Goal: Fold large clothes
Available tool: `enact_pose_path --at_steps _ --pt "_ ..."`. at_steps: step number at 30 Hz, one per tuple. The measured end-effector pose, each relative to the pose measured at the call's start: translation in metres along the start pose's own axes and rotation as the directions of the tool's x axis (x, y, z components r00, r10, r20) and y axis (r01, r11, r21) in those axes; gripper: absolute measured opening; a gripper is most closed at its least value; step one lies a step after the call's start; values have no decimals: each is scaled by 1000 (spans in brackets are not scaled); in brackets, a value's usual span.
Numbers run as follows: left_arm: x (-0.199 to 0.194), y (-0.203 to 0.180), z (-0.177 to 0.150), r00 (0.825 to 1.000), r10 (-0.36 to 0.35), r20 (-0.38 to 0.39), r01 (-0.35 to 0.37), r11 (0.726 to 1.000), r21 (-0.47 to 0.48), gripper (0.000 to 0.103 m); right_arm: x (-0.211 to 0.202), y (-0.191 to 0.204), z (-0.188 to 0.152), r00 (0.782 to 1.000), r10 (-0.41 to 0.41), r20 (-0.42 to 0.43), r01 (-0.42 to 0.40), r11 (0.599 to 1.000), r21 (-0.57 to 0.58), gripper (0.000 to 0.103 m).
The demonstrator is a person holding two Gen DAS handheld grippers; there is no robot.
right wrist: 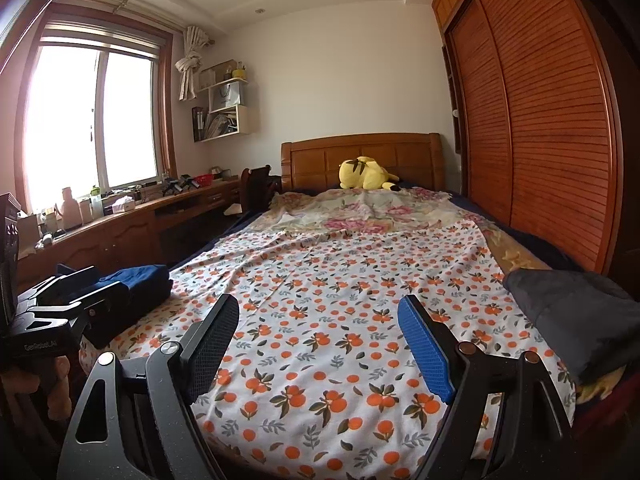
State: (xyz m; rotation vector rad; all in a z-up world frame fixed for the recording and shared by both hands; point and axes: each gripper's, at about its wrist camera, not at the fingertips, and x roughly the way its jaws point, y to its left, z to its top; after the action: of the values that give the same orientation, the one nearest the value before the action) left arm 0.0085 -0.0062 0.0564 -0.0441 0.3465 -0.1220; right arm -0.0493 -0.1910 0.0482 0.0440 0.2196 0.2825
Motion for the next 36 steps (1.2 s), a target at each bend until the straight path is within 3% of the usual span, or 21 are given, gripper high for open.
enact_pose_path --at_steps 36 --pt "-3 8 -5 1000 9 -8 -9 1000 -2 103 5 -6 6 1000 16 -23 -16 1000 -5 83"
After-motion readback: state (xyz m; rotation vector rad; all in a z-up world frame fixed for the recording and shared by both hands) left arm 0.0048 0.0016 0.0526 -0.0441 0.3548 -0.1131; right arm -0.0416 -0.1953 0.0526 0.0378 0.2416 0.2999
